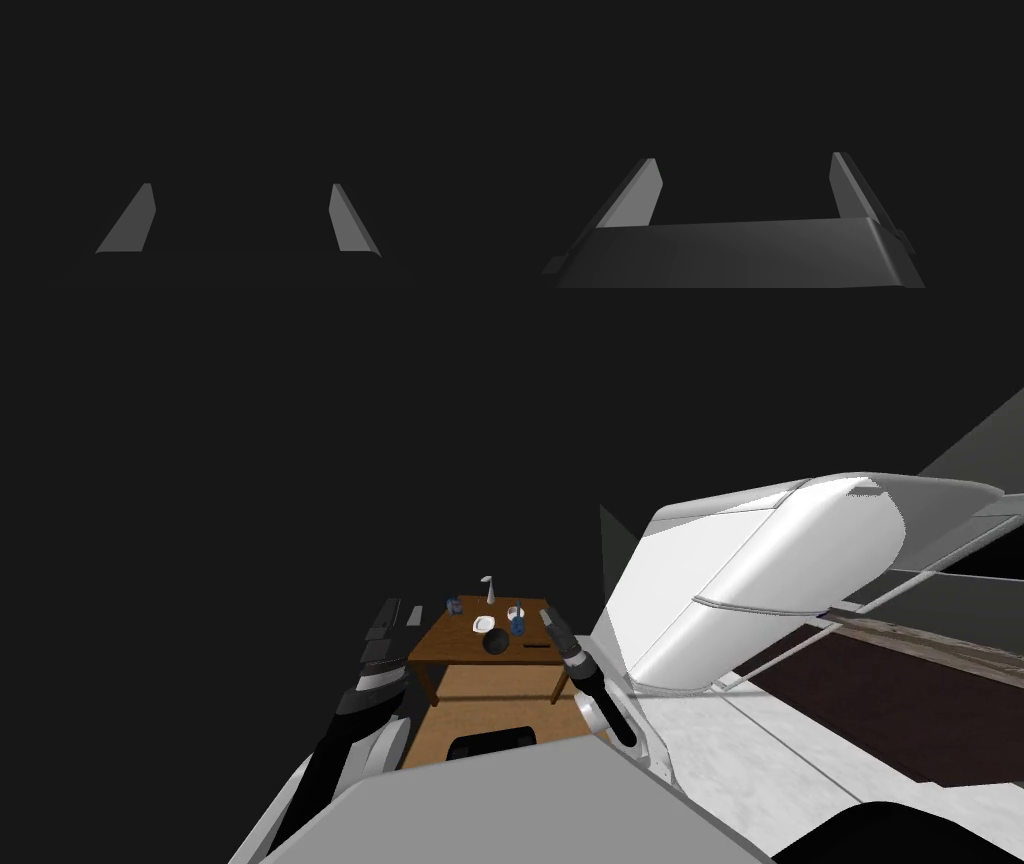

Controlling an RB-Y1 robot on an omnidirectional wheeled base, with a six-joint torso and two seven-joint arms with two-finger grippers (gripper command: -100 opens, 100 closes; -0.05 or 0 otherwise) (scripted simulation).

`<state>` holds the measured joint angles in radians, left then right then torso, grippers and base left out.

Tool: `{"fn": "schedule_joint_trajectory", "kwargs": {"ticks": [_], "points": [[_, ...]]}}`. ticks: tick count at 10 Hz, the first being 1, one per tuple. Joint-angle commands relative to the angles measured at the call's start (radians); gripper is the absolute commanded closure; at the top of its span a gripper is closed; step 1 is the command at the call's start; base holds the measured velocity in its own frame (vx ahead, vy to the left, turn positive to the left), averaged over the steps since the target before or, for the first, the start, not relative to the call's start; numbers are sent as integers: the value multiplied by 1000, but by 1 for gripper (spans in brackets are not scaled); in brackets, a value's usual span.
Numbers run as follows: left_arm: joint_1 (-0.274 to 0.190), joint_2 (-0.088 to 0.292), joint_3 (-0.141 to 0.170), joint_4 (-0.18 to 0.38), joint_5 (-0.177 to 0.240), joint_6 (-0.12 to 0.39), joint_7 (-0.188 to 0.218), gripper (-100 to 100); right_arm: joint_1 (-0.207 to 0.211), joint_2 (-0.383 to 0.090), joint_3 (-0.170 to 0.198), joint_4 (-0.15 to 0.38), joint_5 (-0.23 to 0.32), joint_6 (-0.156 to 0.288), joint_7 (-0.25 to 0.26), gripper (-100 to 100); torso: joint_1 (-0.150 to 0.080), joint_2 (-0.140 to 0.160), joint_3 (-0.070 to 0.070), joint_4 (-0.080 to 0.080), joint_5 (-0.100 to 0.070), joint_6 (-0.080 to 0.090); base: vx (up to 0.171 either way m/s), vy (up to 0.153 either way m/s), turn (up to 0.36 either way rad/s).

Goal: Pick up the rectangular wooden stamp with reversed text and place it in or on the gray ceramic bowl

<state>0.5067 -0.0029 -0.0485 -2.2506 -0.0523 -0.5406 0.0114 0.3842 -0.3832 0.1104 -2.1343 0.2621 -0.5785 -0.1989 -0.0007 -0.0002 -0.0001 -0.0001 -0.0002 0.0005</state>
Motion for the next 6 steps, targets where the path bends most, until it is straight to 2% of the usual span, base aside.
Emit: {"fn": "schedule_joint_trajectory", "kwargs": {"ticks": [1, 2, 3, 4, 5, 6], "points": [[0, 0, 0, 0, 0, 0, 0, 0, -13, -50, 17, 45, 50, -8, -3, -100, 0, 0, 0, 0, 0, 0, -2, -2, 138], [0, 0, 0, 0, 0, 0, 0, 0, -31, -79, 30, 78, 79, -13, -8, -100, 0, 0, 0, 0, 0, -1, -2, -2, 268], [0, 0, 0, 0, 0, 0, 0, 0, -31, -96, 30, 87, 93, -13, -8, -100, 0, 0, 0, 0, 0, -1, 0, -6, 128], [0, 0, 0, 0, 0, 0, 0, 0, -49, -129, 45, 127, 133, -17, -14, -100, 0, 0, 0, 0, 0, 0, 1, -1, 204], [0, 0, 0, 0, 0, 0, 0, 0, -49, -137, 45, 130, 138, -17, -14, -100, 0, 0, 0, 0, 0, -1, 2, -6, 106], [0, 0, 0, 0, 0, 0, 0, 0, -68, -176, 61, 170, 177, -22, -20, -100, 0, 0, 0, 0, 0, 0, 4, -2, 218]]}}
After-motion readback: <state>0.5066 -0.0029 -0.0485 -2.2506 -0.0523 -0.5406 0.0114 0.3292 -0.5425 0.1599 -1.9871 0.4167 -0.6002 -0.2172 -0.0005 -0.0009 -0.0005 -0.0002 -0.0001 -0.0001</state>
